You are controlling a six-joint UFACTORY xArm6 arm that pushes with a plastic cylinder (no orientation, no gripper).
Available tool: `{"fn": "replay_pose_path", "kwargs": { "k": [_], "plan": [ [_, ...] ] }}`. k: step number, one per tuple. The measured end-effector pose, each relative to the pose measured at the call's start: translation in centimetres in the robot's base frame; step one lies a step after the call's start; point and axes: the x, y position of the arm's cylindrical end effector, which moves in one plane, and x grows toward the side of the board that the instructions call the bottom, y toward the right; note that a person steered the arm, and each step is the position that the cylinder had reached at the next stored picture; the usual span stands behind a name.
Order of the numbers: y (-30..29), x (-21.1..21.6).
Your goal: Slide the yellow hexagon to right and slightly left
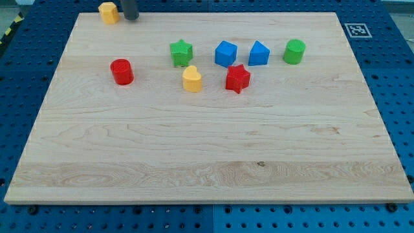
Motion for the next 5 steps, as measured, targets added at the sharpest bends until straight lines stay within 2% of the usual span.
{"fn": "replay_pose_path", "kwargs": {
  "k": [1, 2, 3, 4, 5],
  "plan": [
    [-1.1, 2.3],
    [-6.1, 2.7],
    [-11.9, -0.3],
    [-12.5, -2.0],
    [-12.2, -2.0]
  ]
}}
